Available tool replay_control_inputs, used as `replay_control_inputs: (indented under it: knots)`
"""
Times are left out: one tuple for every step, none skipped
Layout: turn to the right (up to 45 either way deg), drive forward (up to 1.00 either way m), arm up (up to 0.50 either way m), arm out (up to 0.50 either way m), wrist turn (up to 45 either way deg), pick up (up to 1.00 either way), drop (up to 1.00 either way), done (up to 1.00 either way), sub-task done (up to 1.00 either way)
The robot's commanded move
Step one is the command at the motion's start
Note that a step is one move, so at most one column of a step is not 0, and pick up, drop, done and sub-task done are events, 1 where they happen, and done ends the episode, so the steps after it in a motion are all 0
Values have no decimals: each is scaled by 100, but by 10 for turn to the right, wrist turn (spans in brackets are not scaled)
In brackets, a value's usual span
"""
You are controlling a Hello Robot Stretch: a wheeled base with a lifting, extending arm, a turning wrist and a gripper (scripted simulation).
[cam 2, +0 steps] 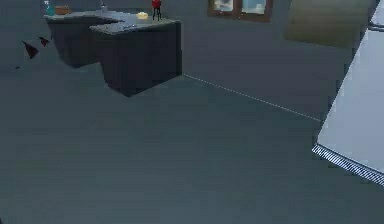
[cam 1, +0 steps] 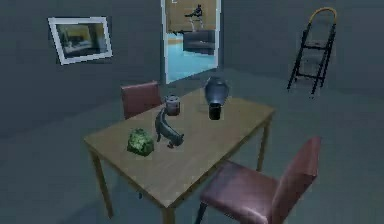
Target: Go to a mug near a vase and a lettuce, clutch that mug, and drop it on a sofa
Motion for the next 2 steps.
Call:
replay_control_inputs:
  knots:
    - [-450, 0, 0, 0, 0, 0, 0, 0, 0]
    - [-360, 0, 0, 0, 0, 0, 0, 0, 0]
